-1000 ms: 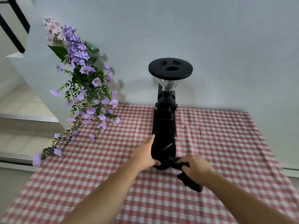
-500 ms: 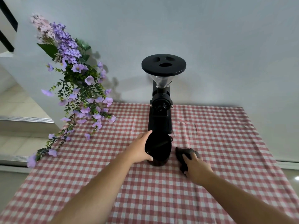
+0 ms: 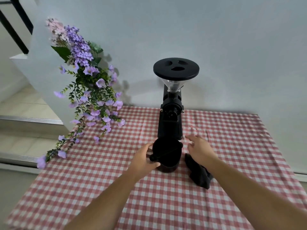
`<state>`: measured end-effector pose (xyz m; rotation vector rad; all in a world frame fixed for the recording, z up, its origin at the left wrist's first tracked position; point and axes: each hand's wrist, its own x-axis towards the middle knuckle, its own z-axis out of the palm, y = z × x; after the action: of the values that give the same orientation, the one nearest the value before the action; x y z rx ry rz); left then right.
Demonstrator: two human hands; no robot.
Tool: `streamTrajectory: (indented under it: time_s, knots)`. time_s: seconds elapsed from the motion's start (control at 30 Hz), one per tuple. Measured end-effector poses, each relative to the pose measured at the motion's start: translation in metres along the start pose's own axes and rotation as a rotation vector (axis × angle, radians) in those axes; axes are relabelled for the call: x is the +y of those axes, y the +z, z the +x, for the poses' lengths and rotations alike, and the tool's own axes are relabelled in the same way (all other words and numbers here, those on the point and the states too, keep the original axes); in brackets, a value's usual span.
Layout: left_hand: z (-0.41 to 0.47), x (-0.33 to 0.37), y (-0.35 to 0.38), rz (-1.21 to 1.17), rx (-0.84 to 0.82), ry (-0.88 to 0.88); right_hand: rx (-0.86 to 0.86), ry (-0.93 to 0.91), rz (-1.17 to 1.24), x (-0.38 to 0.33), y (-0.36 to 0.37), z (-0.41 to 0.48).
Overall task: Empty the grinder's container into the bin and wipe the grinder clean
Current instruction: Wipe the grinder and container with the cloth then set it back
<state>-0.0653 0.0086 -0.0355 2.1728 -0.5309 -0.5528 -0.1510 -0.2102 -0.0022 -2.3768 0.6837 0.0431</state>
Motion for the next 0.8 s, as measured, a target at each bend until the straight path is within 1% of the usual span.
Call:
streamTrajectory:
  time_s: [0.07,0.13,0.23,0.3,0.37,0.53,0.8]
  knots:
    - [-0.001,-0.006,-0.001,-0.104,0.027,-0.075,-0.099,0.024,0.128,-0.003,0.005,0.006]
    - [-0.002,-0.01,-0.002,-0.157,0.053,-0.109,-0.168,0.062,0.221,-0.005,0.013,0.009]
    - [-0.003,-0.014,-0.001,-0.21,0.07,-0.133,-0.187,0.1,0.358,-0.004,0.022,0.011]
    - [-0.003,-0.015,0.001,-0.252,0.081,-0.15,-0.178,0.115,0.429,-0.003,0.026,0.012]
    - [-0.001,-0.016,0.001,-0.273,0.086,-0.16,-0.159,0.118,0.435,0.0,0.026,0.013]
    - [0.009,-0.009,-0.003,-0.284,0.102,-0.129,-0.004,0.133,0.504,0.006,0.027,0.016]
    - [0.05,0.016,-0.013,-0.191,0.095,-0.052,0.103,0.218,0.596,0.001,0.018,0.03]
